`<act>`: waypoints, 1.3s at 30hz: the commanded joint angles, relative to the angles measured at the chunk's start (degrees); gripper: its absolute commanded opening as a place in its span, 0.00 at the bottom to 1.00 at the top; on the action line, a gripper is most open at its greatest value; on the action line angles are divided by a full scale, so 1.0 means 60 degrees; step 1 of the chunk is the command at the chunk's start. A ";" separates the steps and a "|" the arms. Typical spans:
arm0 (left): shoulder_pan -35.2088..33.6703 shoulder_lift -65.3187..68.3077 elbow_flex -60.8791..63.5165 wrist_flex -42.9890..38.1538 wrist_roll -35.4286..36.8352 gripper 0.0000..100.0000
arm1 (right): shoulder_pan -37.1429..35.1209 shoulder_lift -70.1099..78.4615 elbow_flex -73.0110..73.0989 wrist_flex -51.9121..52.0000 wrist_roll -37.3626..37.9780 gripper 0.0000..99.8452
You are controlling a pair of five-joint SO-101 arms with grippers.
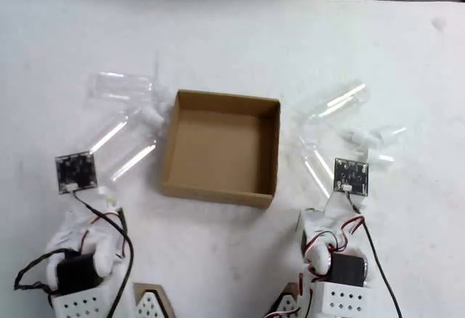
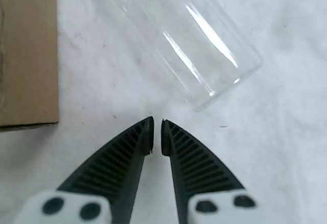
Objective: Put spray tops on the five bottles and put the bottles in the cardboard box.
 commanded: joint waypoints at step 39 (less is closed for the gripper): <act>-0.0549 -0.0022 -0.2505 -0.0630 -0.8718 0.03 | -0.0037 -0.0051 0.0088 0.0037 0.0073 0.01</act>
